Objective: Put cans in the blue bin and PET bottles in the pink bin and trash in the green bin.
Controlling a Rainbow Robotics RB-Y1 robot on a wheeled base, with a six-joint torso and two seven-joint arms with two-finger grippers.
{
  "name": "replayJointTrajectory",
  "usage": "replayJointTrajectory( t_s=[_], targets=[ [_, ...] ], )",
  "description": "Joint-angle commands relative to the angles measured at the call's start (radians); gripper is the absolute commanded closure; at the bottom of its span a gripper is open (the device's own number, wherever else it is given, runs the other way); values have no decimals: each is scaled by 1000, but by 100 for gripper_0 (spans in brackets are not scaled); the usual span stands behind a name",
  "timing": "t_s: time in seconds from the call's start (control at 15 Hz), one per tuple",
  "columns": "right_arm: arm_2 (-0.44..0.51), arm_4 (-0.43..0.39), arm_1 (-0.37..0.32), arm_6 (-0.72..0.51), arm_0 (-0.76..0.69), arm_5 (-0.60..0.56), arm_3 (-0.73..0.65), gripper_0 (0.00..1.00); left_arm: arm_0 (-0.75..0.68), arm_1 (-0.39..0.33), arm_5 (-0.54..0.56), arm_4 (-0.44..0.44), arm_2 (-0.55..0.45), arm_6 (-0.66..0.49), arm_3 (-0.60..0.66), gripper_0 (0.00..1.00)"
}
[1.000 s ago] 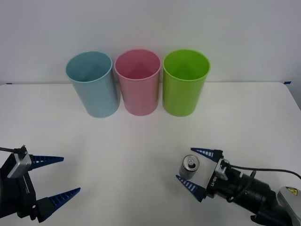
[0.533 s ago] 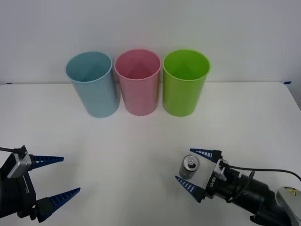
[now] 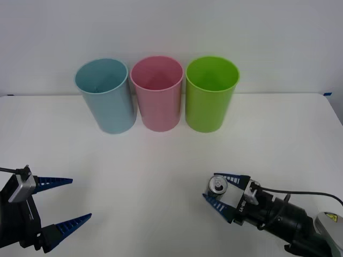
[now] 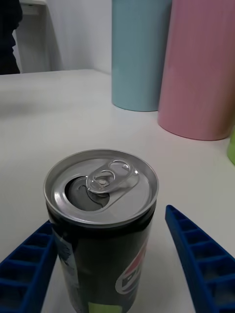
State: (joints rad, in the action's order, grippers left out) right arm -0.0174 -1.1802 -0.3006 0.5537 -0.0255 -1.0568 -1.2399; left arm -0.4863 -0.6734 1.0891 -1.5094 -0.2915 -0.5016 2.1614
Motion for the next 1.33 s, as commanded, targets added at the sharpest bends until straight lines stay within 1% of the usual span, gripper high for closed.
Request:
replayJointTrajectory(
  t_s=[0.07, 1.0, 1.13, 1.33],
  targets=[
    [-4, 2, 0, 8, 3, -3, -1, 100, 0, 0, 0, 0, 0, 0, 0, 0],
    [-7, 10, 0, 26, 3, -5, -1, 100, 0, 0, 0, 0, 0, 0, 0, 0],
    [-7, 17, 2, 29, 3, -8, -1, 100, 0, 0, 0, 0, 0, 0, 0, 0],
    [-7, 56, 0, 38, 6, -28, -1, 100, 0, 0, 0, 0, 0, 0, 0, 0]
  ],
)
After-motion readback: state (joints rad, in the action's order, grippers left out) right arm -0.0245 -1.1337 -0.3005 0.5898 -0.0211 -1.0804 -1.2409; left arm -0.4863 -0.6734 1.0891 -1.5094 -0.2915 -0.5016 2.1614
